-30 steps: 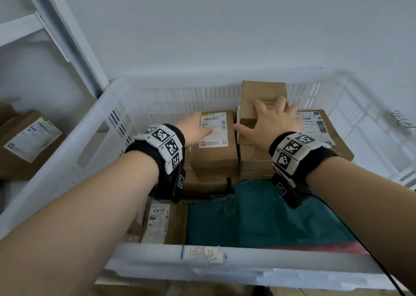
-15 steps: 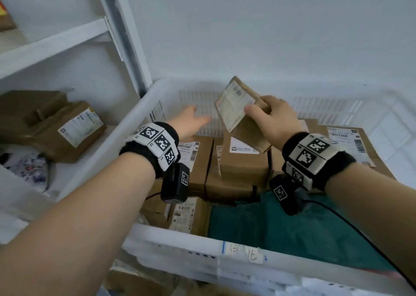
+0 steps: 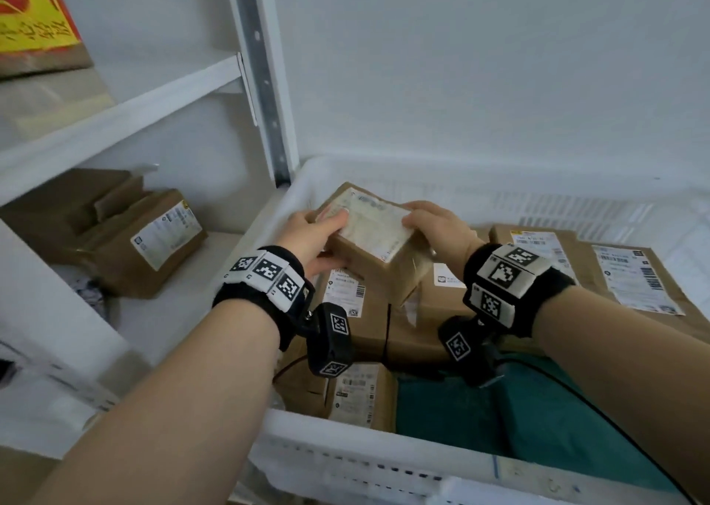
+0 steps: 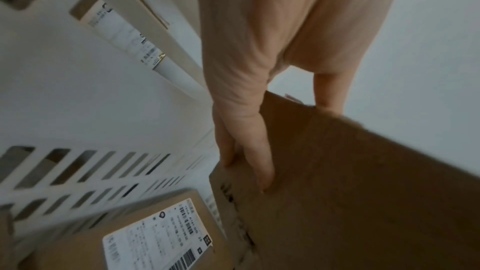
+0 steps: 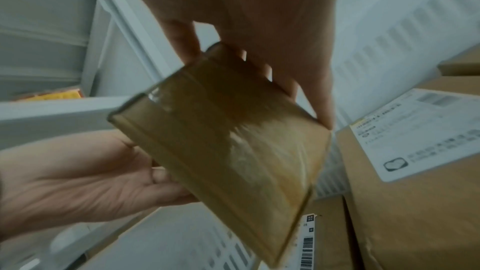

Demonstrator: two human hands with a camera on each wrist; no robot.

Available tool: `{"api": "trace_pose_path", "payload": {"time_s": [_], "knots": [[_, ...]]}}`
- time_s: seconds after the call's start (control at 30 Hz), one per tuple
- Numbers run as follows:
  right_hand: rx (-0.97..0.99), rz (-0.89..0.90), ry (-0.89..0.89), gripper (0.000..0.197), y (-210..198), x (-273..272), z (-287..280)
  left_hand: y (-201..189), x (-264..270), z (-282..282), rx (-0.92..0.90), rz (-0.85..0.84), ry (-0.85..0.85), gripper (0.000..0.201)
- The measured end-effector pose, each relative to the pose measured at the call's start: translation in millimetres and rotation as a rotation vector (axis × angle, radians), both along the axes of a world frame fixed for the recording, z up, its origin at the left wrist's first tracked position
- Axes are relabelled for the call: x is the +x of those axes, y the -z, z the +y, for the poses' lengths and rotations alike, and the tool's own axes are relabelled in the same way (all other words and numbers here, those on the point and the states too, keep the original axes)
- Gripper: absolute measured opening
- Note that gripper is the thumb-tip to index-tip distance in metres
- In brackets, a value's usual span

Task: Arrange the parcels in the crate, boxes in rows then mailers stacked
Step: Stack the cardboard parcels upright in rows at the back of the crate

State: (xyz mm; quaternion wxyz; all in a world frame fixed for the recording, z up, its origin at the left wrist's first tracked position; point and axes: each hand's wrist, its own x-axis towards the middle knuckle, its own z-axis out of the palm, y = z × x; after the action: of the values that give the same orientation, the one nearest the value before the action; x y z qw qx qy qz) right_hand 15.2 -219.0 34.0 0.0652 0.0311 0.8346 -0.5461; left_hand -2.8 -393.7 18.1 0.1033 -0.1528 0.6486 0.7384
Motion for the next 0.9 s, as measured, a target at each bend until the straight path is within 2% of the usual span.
{"api": "trace_pose_path", "payload": {"time_s": [0.03,0.13,0.17,0.23,0.27,0.33,0.37,0.4,0.43,0.53,0.57,0.6,0.67,0.77,0.9], "knots": [[0.091,0.018,-0.021,0.031,2,-3,-4,4,-3,-1,-0.068,0.017,-0.009,0.060],[0.412,0.040,-0.093,0.051,11,-13,-18,27,-21,-2,-0.316,0.057,-0.064,0.088],[0.542,0.067,-0.136,0.062,15,-17,-22,33,-26,-1,-0.373,0.068,-0.073,0.089],[0.804,0.080,-0.240,0.083,24,-23,-28,26,-21,3,-0.502,0.067,-0.059,0.071],[0.890,0.070,-0.279,0.082,27,-27,-29,23,-18,5,-0.581,0.067,-0.056,0.061],[0.983,0.073,-0.307,0.055,27,-36,-30,27,-20,8,-0.681,0.074,-0.052,0.052],[1.012,0.089,-0.313,0.045,25,-41,-30,31,-24,9,-0.695,0.074,-0.028,0.047],[1.039,0.094,-0.320,0.044,24,-47,-31,35,-27,9,-0.691,0.077,0.002,0.041],[1.066,0.098,-0.334,0.053,25,-52,-33,39,-29,8,-0.688,0.073,0.027,0.035],[1.142,0.027,-0.404,0.111,37,-64,-43,43,-29,5,-0.703,0.065,0.038,0.031],[1.162,0.022,-0.414,0.120,42,-68,-45,45,-31,6,-0.723,0.077,0.041,0.032],[1.165,0.017,-0.415,0.120,45,-71,-47,45,-31,7,-0.754,0.089,0.061,0.031],[1.143,0.031,-0.415,0.109,46,-84,-47,44,-31,11,-0.818,0.113,0.109,0.033],[1.179,0.142,-0.420,0.091,42,-106,-46,46,-32,18,-0.887,0.114,0.204,0.037],[1.177,0.163,-0.472,0.051,45,-123,-44,51,-41,26,-0.982,0.026,0.306,0.047]]}}
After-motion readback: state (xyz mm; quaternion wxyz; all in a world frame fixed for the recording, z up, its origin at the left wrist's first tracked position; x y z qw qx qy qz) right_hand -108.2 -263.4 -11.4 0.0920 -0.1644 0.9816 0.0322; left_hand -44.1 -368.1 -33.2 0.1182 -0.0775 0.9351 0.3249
